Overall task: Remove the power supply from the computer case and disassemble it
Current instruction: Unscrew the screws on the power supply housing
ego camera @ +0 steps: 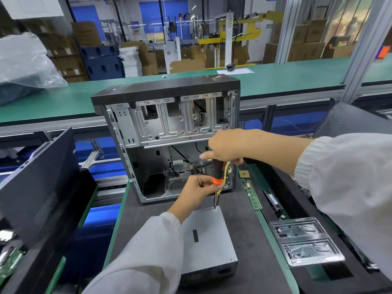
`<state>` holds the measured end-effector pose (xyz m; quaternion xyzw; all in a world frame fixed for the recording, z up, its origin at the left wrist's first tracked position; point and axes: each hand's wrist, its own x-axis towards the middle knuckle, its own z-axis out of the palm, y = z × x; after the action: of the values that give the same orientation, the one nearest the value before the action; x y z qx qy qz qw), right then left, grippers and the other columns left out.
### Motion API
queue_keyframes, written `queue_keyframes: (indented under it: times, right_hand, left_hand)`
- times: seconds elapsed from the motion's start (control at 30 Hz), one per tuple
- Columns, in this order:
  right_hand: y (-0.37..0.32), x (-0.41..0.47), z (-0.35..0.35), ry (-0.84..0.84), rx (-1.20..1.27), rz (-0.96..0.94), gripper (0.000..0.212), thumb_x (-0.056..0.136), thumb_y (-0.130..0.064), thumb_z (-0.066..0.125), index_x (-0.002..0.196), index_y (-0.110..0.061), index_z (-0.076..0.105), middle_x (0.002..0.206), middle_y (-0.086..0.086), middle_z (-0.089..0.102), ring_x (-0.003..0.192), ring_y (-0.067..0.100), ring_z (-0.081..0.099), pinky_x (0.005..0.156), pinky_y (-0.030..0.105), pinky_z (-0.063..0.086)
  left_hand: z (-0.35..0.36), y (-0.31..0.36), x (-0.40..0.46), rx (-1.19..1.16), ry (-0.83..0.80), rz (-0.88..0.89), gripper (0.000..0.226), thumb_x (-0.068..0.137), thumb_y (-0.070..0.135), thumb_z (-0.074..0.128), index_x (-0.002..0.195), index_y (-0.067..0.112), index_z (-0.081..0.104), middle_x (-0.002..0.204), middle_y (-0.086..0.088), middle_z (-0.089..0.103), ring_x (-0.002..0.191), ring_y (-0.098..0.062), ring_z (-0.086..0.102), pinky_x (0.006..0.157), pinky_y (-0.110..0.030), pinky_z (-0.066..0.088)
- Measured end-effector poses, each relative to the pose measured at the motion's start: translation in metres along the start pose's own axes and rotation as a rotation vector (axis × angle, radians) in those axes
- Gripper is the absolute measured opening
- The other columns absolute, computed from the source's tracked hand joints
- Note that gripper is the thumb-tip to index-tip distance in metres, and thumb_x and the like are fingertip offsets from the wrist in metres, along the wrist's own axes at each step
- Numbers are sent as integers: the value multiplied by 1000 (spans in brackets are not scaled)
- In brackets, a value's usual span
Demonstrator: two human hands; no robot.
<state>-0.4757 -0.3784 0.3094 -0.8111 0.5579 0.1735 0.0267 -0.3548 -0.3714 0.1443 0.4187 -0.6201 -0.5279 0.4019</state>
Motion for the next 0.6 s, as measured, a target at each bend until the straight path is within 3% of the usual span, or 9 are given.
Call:
queue_keyframes:
  times: [0.1,0.13,0.2,0.27,0.33,0.4,0.43,0.53,0.6]
  right_hand:
    - [3,0,-8,-71,-19,-118,20,96,-21,52,114,-12,55,90,5,55,70,23,58,61,30,50]
    - [4,-1,-12,-108,11,-154,33,91,-17,59,123,-18,49,103,6,48,79,24,57,62,31,49]
    - [8,-3,-16,-117,45,-180,52,85,-31,70,129,-25,42,113,5,41,87,25,58,69,34,52]
    - [7,-6,-14,-94,113,-96,63,80,-57,65,125,-19,43,109,8,52,73,23,66,64,31,57]
    - [4,-5,-7,-56,110,18,69,83,-69,50,105,-4,52,84,14,66,53,22,68,50,27,55]
    - [4,-1,-1,16,17,43,65,92,-63,38,85,-1,54,57,11,63,43,20,63,53,28,54]
    - [4,1,0,26,-33,18,57,97,-55,37,83,-2,54,54,8,60,45,20,60,58,30,55]
    - [10,2,-7,-58,-17,-107,22,97,-27,52,112,-12,52,79,2,52,59,19,56,57,28,49]
    - [15,1,-12,-107,33,-155,43,88,-25,65,126,-25,44,99,3,44,73,22,58,57,28,47]
  left_hand:
    - [-2,-1,1,-2,7,3,15,84,15,76,94,4,76,67,-19,25,67,-41,24,79,-36,31]
    - [-2,-1,1,-5,7,6,14,83,15,76,93,5,77,67,-19,22,66,-43,23,80,-36,31]
    - [-2,1,2,-6,7,12,9,83,15,76,89,9,77,65,-15,20,66,-36,20,79,-35,30]
    - [-2,2,1,0,3,13,2,84,14,75,83,12,76,63,-9,22,65,-28,21,78,-33,30]
    - [-1,2,1,-1,-13,15,5,86,12,74,81,11,73,60,-6,21,63,-24,20,78,-34,31]
    - [-1,2,1,-1,-23,10,7,86,13,73,80,11,72,59,-4,22,62,-24,20,80,-34,33]
    - [-1,2,1,3,-24,7,8,86,14,73,79,12,71,58,-3,23,61,-22,21,79,-34,32]
    - [0,1,2,12,-24,15,10,87,12,73,79,9,69,57,-3,23,60,-21,21,78,-33,31]
    - [1,1,3,9,-32,24,9,87,10,72,82,4,69,61,-10,23,65,-28,22,79,-33,36]
